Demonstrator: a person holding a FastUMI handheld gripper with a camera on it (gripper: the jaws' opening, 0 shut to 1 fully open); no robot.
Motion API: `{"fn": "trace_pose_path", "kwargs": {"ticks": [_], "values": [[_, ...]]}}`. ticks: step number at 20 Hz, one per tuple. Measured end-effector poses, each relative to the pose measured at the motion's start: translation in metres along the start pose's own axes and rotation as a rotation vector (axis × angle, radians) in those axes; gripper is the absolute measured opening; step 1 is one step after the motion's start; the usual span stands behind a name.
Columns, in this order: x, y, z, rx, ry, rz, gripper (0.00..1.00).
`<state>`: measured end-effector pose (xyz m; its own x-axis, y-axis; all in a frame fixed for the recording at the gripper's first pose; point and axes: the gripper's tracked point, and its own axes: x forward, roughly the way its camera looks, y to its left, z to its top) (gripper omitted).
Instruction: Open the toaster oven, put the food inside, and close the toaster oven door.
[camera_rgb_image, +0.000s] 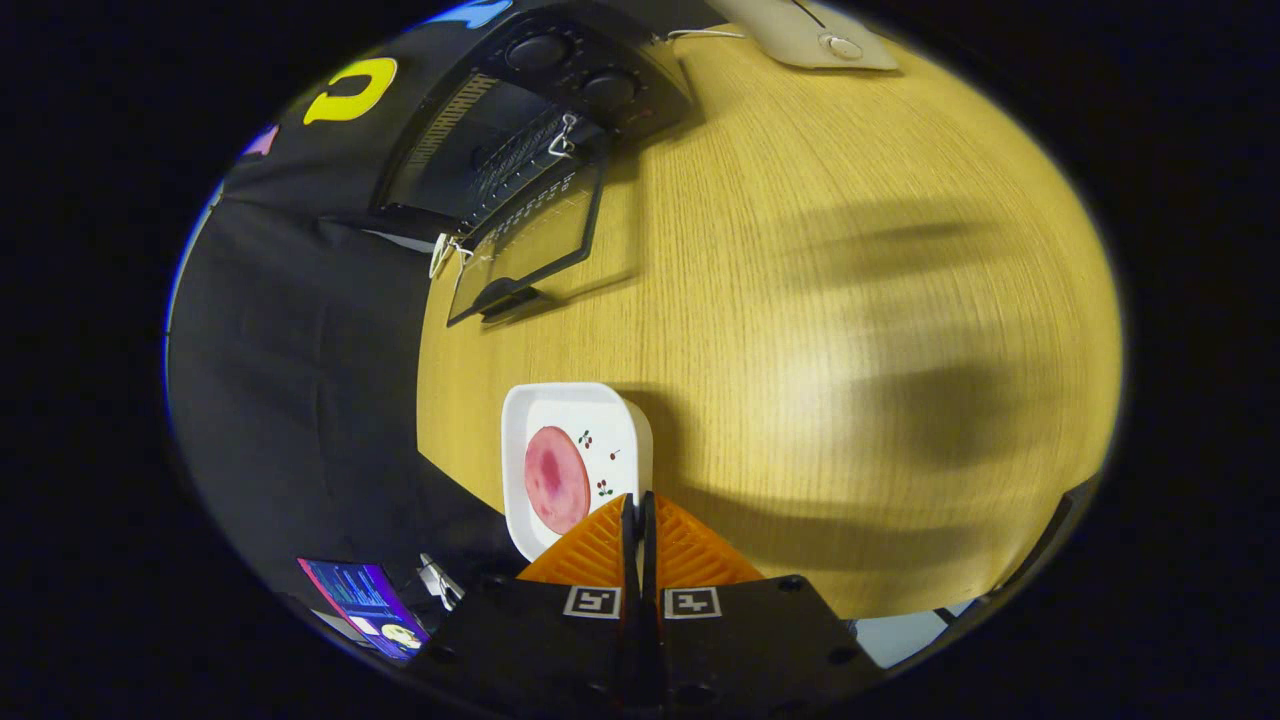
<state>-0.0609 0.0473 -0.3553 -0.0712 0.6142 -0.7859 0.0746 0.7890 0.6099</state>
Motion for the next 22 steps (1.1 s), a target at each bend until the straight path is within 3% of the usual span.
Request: {"fn": "trace_pose_path", "kwargs": {"ticks": [11,22], "values": [[0.036,0.076,-0.015,0.163,-0.169,0.042,0.02],[0.037,0.120,0.044,0.414,-0.469,0.089,0.02]]}}
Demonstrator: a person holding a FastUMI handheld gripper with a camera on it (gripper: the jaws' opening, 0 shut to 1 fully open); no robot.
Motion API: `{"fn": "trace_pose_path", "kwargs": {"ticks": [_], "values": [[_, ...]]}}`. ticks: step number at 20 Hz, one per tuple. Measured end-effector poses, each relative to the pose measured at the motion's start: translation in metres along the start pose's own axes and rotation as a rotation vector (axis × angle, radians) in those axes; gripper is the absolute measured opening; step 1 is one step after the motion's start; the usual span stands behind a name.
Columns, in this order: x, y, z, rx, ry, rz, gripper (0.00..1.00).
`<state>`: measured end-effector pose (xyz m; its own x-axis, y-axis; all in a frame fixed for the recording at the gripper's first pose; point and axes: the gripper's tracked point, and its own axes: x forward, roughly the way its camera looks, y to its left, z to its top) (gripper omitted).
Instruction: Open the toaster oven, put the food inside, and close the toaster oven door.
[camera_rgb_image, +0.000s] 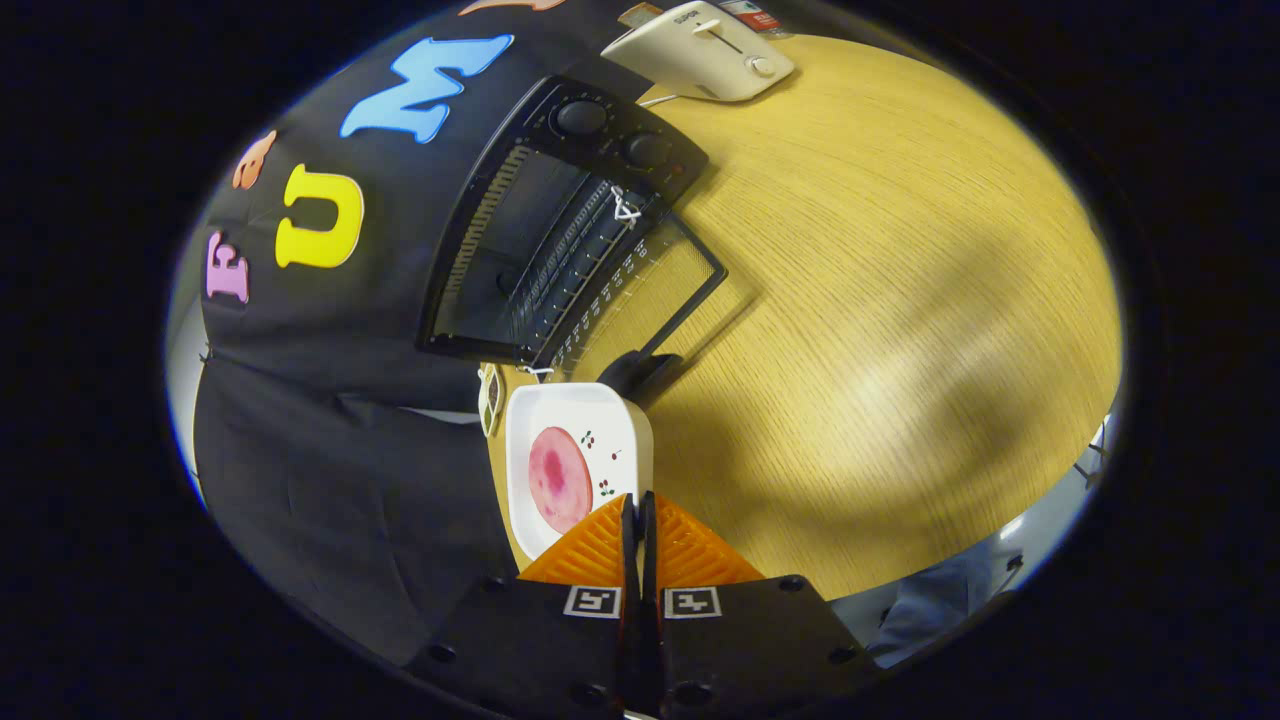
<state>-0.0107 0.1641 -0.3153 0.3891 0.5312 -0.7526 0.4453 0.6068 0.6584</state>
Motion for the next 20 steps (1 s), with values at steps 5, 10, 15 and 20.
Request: {"fn": "trace_pose_path", "kwargs": {"ticks": [5,10,15,20], "values": [[0.023,0.016,0.027,0.094,-0.104,0.012,0.02],[0.051,0.039,0.054,0.242,-0.153,0.056,0.02],[0.074,0.057,0.080,0.338,-0.237,0.066,0.02],[0.096,0.073,0.101,0.422,-0.340,0.081,0.02]]}}
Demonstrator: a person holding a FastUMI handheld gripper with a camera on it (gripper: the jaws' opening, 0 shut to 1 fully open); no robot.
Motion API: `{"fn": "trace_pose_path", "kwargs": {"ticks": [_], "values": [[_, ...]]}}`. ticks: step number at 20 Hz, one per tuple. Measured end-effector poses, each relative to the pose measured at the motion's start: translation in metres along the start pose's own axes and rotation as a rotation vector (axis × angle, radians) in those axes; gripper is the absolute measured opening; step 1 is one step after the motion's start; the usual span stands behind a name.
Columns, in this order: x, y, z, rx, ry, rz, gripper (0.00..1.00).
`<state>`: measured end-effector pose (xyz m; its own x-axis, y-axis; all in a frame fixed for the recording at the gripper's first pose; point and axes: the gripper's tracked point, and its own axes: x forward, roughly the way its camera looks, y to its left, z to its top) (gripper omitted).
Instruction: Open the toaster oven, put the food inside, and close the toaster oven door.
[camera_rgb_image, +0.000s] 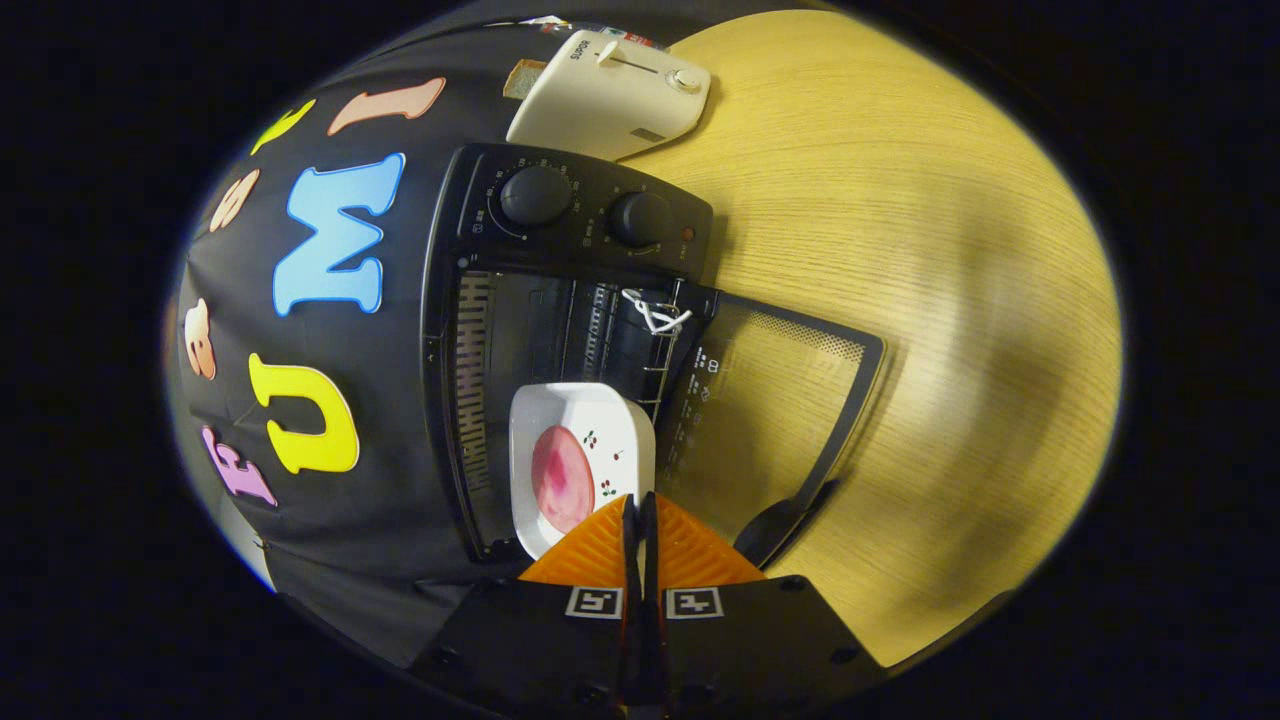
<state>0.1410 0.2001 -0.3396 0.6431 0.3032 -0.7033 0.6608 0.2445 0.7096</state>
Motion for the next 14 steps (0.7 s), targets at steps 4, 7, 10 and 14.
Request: {"fn": "trace_pose_path", "kwargs": {"ticks": [4,7,10,14], "values": [[0.020,0.009,-0.003,0.040,-0.064,0.002,0.02],[0.032,0.015,-0.004,0.061,-0.107,0.003,0.02],[0.044,0.021,0.000,0.098,-0.142,0.003,0.02],[0.059,0.027,0.008,0.114,-0.190,0.001,0.02]]}}
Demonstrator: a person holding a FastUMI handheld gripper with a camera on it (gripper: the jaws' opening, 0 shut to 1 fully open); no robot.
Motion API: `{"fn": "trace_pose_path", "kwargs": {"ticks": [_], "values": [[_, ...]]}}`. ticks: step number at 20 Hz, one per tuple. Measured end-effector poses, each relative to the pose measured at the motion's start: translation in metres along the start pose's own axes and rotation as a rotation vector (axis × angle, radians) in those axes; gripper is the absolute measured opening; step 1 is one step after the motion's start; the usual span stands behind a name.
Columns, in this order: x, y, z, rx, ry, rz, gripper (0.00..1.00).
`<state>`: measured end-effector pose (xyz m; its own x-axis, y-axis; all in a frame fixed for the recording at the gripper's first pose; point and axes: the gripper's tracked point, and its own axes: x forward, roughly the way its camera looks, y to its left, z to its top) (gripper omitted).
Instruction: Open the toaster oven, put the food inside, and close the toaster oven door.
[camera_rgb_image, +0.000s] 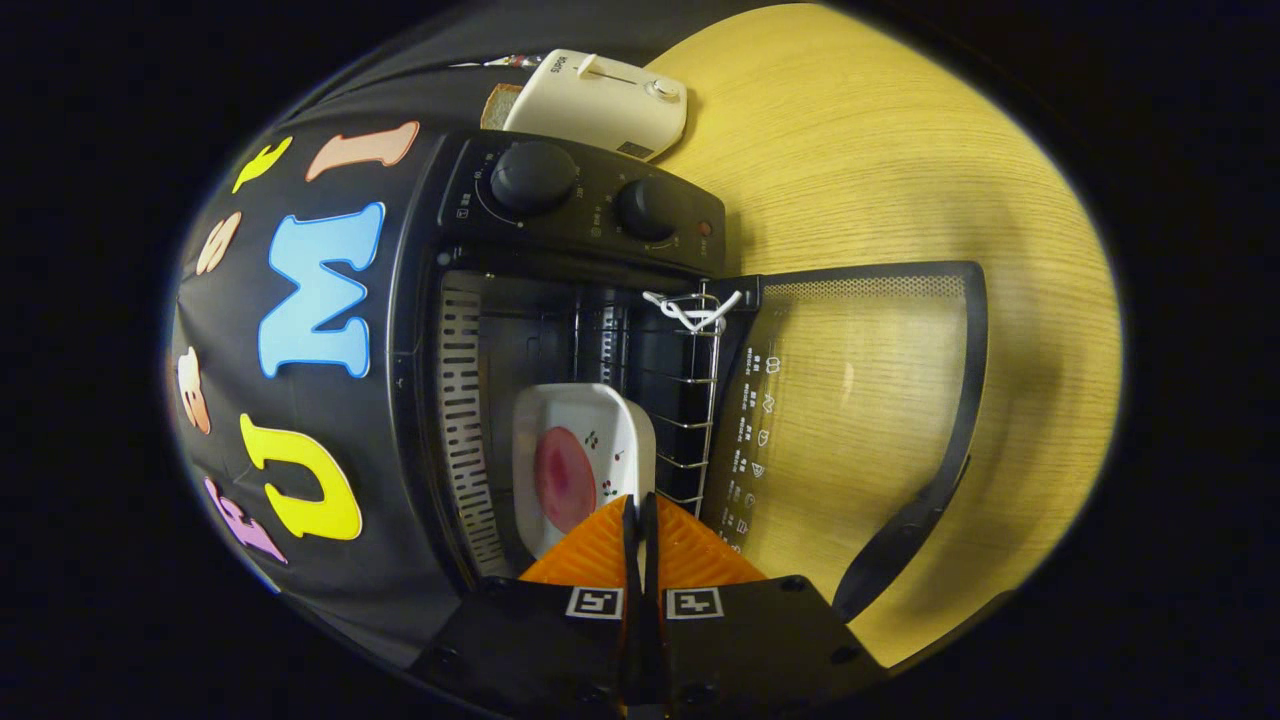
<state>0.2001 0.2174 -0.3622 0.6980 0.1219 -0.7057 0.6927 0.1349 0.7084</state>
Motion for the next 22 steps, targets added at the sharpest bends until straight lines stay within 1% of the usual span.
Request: {"fn": "trace_pose_path", "kwargs": {"ticks": [3,8,11,12,15,16,17,20,22], "values": [[0.010,0.000,0.000,0.012,-0.015,-0.008,0.02],[0.022,0.007,0.004,0.036,-0.048,0.000,0.02],[0.025,0.011,0.005,0.056,-0.045,0.012,0.03],[0.025,0.012,0.003,0.061,-0.036,0.018,0.06],[0.018,0.018,-0.002,0.051,-0.011,0.060,0.10],[0.014,0.022,-0.004,0.042,-0.006,0.079,0.21],[0.011,0.022,-0.006,0.030,-0.001,0.086,0.29],[-0.002,0.024,-0.011,0.000,0.039,0.116,0.69],[-0.013,0.023,-0.010,-0.044,0.047,0.117,0.97]]}}
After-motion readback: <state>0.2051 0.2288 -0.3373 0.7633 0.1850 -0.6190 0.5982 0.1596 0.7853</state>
